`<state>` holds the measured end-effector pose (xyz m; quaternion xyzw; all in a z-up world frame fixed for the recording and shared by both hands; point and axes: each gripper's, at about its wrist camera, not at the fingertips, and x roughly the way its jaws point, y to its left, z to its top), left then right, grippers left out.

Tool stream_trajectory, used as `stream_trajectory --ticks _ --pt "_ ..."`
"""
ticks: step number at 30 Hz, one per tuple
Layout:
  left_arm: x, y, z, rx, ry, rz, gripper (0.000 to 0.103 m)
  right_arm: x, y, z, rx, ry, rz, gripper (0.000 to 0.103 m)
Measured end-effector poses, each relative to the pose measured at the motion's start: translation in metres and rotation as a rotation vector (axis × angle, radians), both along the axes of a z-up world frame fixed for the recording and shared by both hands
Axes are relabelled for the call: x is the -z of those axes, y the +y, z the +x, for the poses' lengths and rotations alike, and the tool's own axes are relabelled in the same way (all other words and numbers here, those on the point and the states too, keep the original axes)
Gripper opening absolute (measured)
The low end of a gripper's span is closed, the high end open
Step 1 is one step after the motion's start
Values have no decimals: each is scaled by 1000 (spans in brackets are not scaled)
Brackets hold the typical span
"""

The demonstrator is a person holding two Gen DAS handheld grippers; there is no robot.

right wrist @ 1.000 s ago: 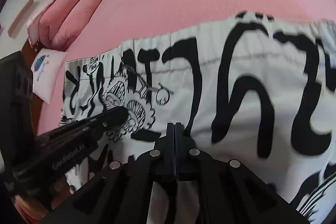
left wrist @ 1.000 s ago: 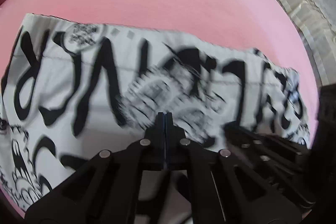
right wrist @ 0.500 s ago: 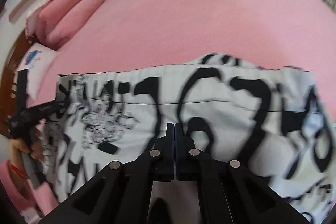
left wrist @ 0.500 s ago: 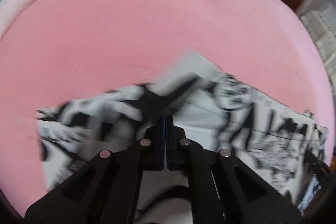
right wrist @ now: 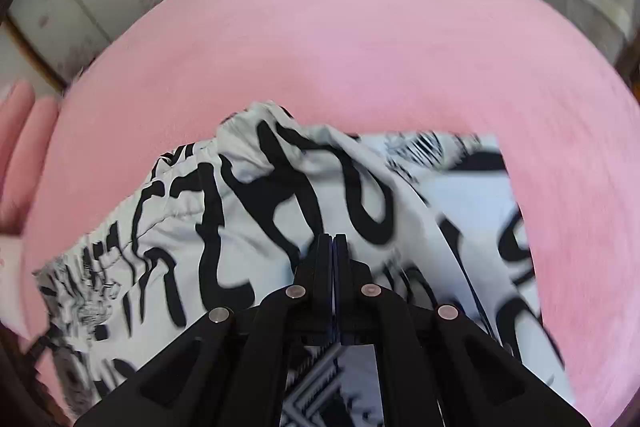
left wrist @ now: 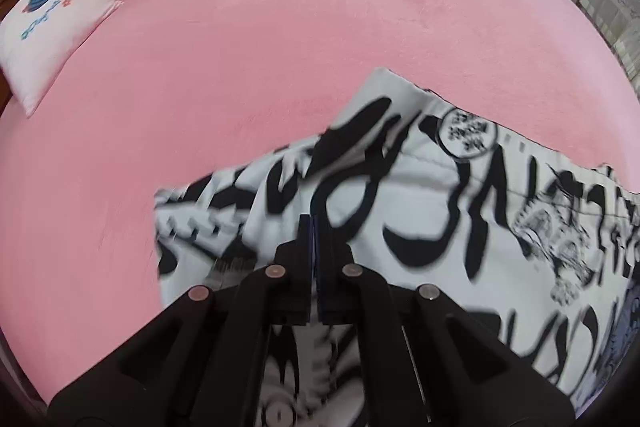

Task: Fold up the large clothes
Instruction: 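Open both tools and pull them back from the folded garment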

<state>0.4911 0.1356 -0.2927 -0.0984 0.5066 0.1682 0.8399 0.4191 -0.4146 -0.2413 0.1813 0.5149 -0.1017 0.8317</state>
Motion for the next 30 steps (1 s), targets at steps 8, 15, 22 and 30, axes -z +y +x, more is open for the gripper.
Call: stream_trajectory --ticks 8,15,22,30 --pt "-35 -11 -104 -98 46 -110 2 -10 19 -84 -60 54 51 16" --pt "-51 -53 -176 -33 124 -174 5 -10 73 -160 -130 123 86 41" --pt "-71 -94 -204 103 154 -172 51 -35 126 -187 -247 138 36 99" --pt "-102 -128 -213 254 199 -171 68 -86 146 -185 -378 115 -61 103"
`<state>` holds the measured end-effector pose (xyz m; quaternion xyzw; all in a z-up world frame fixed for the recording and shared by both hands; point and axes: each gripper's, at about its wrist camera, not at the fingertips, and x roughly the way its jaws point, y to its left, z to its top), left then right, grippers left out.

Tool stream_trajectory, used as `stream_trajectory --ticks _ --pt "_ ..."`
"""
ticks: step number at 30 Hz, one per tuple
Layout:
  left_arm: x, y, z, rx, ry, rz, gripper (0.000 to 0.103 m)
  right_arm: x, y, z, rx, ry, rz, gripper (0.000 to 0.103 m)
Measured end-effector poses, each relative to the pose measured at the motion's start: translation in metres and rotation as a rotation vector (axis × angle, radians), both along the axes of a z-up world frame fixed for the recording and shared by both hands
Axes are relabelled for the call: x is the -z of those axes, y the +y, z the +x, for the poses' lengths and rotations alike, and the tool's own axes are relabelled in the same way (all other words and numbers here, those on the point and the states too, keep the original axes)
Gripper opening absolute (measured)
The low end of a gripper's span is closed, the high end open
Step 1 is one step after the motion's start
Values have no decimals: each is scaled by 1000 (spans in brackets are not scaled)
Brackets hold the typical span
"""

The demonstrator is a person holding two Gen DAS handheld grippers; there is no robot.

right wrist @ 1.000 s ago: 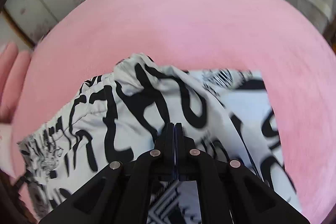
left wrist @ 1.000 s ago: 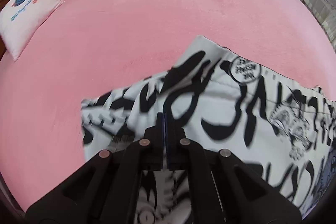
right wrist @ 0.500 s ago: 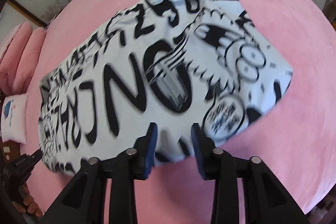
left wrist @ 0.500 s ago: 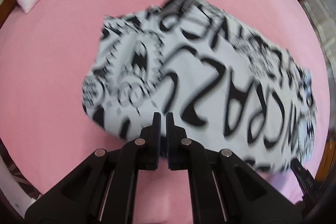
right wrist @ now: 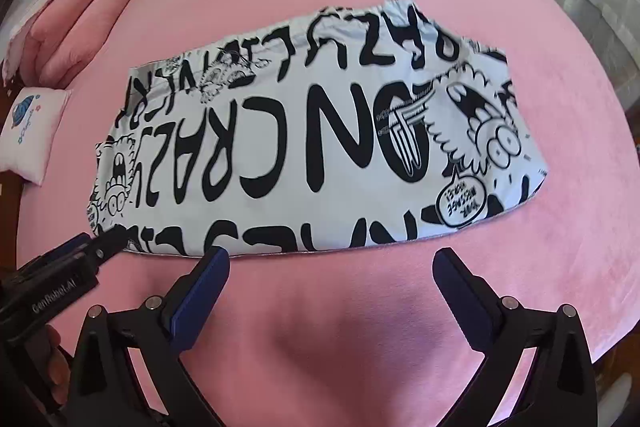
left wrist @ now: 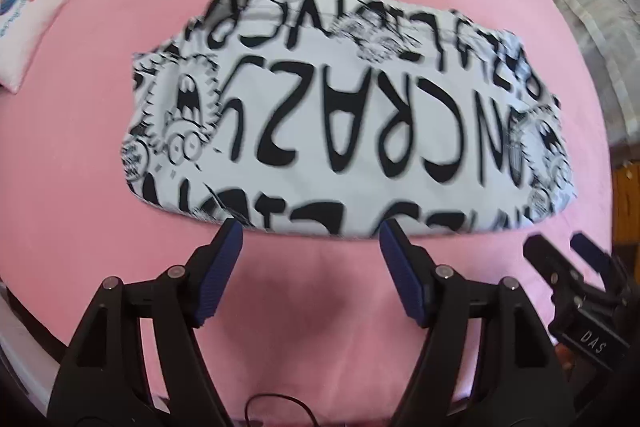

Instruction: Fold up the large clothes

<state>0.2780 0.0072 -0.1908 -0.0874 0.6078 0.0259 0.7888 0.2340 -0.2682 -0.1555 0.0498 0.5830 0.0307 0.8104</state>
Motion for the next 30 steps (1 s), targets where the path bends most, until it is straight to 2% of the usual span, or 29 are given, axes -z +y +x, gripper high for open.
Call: stream_trajectory --ticks 3,7,10,12,18,24,30 --pt "-12 -2 -2 6 17 -22 69 -17 3 1 -23 -19 -4 103" --pt "-36 -2 -7 -4 -14 -2 76 -32 3 2 -30 2 35 103" --pt "-51 0 -9 -9 -32 6 77 -39 2 2 -20 11 66 103" --pt "-59 0 -11 -10 -40 22 77 -43 3 1 -24 5 57 103" --pt "-71 3 -14 -39 -58 -8 77 -41 4 2 -40 23 56 103" --pt "-50 3 -15 -70 -2 -7 77 -26 -3 7 -21 75 80 103" --pt "-12 19 -24 -201 54 -100 77 5 -7 25 -12 176 119 103"
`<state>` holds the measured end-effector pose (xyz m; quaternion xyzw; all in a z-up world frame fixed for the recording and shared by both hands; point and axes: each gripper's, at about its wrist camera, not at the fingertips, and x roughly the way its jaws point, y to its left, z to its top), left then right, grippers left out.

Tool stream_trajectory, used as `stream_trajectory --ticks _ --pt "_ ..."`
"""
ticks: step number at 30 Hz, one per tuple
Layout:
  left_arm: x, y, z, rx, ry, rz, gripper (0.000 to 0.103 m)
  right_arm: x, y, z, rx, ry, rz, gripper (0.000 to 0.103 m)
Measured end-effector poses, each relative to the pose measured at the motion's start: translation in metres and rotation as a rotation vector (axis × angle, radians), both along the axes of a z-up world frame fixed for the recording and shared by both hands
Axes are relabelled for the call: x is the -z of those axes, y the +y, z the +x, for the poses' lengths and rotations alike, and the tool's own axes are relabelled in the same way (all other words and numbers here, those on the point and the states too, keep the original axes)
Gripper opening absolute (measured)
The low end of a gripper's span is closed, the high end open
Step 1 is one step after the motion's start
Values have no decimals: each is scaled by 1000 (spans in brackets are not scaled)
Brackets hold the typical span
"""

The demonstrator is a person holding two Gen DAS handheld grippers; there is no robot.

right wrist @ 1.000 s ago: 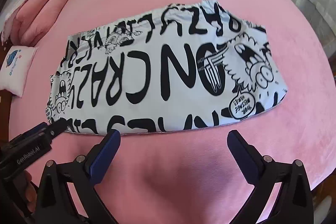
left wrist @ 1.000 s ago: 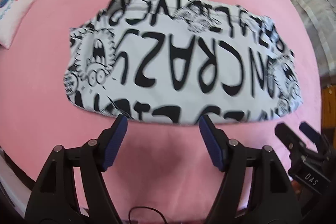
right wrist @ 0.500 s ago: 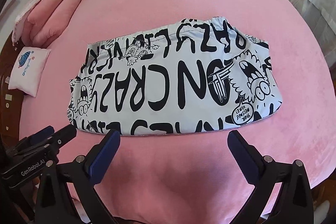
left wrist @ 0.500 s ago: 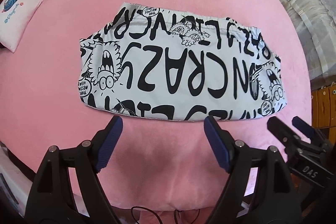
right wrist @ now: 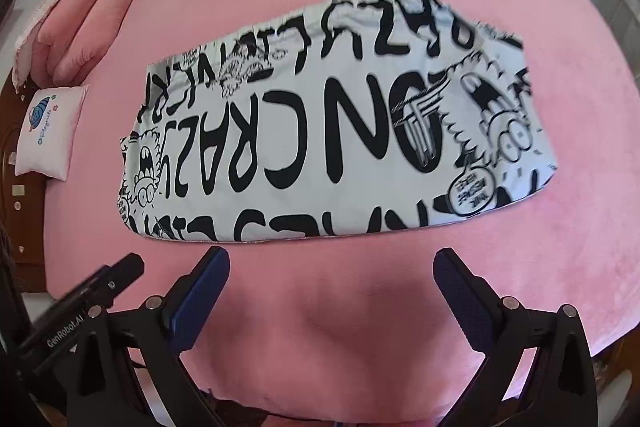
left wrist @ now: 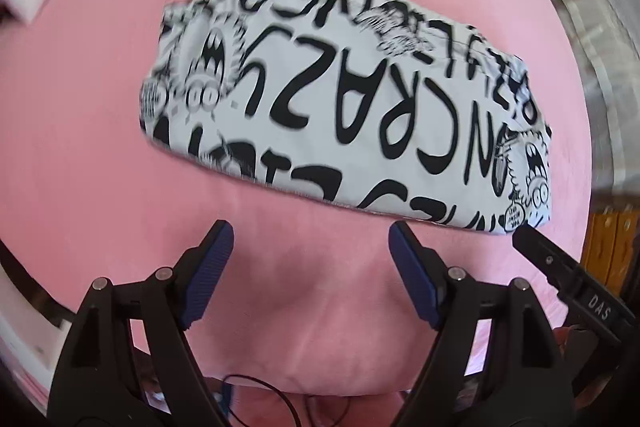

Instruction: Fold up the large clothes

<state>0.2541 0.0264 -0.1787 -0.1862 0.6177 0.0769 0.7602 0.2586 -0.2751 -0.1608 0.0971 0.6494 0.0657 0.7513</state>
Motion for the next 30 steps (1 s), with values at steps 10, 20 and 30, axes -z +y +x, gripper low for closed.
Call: stream_trajectory --ticks 10,20,30 --pt "53 33 -22 -206 73 -119 77 46 25 73 -69 18 59 33" --pt "89 67 -38 -367 35 -251 77 90 71 147 -112 -37 71 8" --pt "143 135 -53 -649 -72 -520 78 125 70 164 -129 28 68 2"
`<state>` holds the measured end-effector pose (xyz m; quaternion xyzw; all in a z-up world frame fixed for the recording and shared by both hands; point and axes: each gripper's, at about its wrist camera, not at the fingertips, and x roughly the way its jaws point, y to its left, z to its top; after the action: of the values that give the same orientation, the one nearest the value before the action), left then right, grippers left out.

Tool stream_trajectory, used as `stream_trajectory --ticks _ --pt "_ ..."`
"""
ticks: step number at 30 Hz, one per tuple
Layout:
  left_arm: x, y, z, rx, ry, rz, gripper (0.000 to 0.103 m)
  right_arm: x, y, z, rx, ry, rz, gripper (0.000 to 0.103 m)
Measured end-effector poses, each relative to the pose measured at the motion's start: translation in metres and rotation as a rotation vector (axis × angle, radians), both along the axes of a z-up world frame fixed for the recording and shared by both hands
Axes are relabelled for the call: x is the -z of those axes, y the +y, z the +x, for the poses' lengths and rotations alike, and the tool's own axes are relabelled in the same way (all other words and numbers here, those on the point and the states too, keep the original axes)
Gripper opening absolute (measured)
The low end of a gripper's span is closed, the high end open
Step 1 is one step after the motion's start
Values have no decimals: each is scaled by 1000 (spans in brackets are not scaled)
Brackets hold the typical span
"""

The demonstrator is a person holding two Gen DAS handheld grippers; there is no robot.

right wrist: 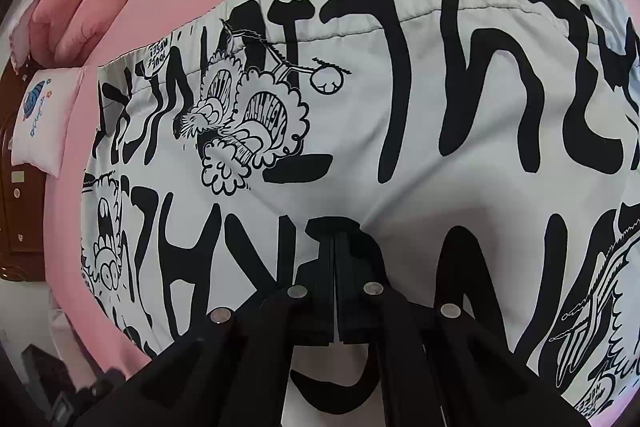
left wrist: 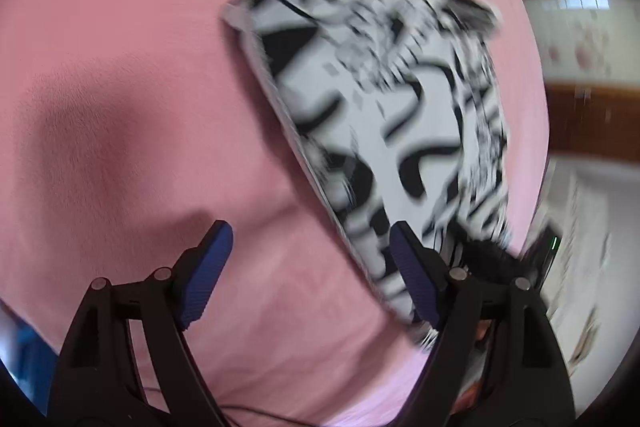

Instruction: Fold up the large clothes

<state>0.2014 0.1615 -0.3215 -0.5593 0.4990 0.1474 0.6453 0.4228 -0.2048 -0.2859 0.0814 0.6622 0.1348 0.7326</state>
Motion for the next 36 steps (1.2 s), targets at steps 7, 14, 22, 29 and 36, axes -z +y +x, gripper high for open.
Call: stream_trajectory --ticks 7,14,22,29,36 --pt "38 47 8 -173 -43 -128 78 3 -8 6 73 15 9 2" --pt "53 70 29 -221 -86 -163 78 6 -23 8 150 17 3 2" --pt "55 86 44 -320 -132 -156 71 7 -14 -4 207 -7 12 2" --pt "24 72 44 -295 -146 -1 29 11 -27 -17 258 -25 80 2" --pt "-61 30 59 -181 -331 225 19 19 -43 -11 229 -9 159 1"
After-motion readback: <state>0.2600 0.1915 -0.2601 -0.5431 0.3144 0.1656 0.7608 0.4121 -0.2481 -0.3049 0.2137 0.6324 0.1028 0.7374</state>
